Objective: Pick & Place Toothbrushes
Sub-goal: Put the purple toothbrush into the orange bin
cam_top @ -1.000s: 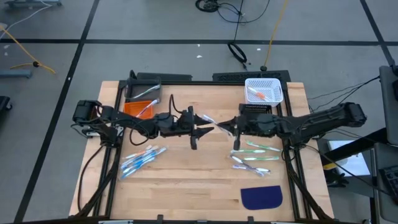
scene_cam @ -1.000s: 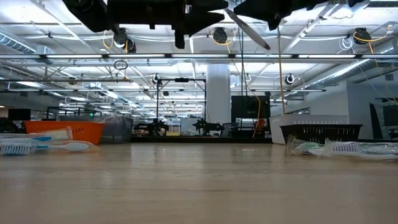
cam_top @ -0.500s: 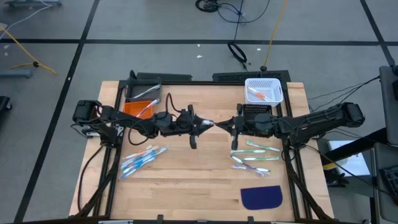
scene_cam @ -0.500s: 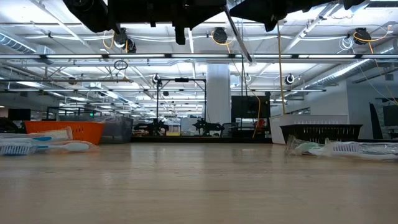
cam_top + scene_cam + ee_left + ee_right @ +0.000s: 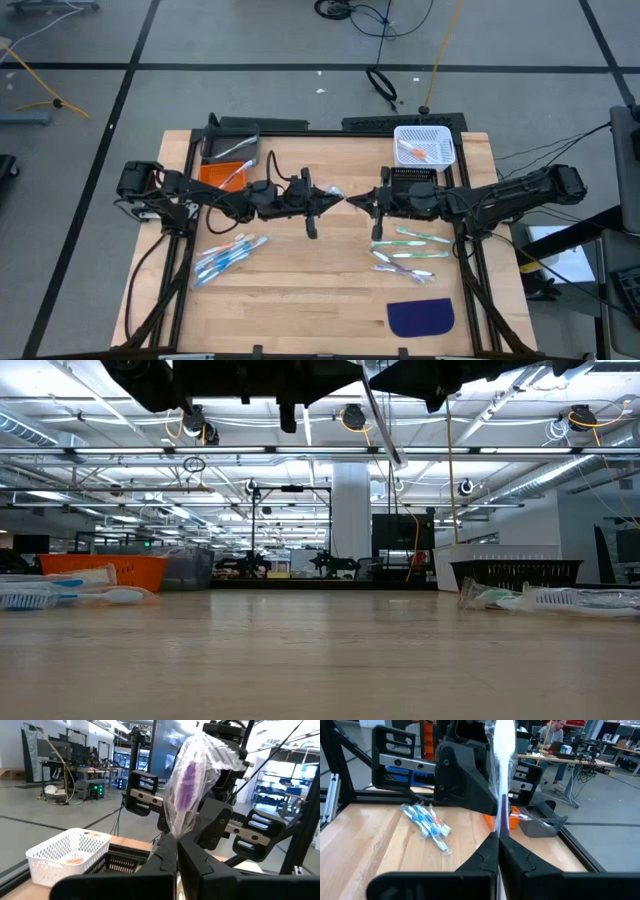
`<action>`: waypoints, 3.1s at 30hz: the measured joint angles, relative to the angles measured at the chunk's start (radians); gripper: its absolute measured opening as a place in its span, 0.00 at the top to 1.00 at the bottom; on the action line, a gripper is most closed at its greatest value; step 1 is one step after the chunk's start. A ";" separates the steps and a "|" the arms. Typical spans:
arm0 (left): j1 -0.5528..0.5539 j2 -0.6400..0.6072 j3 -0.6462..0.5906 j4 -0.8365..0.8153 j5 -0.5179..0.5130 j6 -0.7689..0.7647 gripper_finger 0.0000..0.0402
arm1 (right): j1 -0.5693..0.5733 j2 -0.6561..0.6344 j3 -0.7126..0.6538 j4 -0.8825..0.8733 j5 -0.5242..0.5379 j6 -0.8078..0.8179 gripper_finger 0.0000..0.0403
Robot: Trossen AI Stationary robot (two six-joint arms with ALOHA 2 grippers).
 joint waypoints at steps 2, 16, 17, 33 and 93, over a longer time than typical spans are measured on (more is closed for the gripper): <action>0.000 0.000 0.000 -0.006 -0.007 0.002 1.00 | 0.000 0.000 0.000 -0.010 0.000 0.000 1.00; 0.002 -0.060 0.000 -0.147 -0.055 0.010 1.00 | 0.000 0.000 0.000 -0.075 0.003 0.019 0.74; 0.002 -0.082 0.000 -0.189 -0.073 0.015 1.00 | 0.000 0.000 0.000 -0.076 0.003 0.019 0.72; 0.003 -0.511 0.000 -1.119 -0.367 -0.131 1.00 | 0.000 0.000 0.000 -0.104 0.003 0.019 0.65; 0.386 -0.404 -0.040 -2.029 -0.426 -0.330 0.99 | 0.000 0.000 -0.072 -0.005 0.003 0.020 0.65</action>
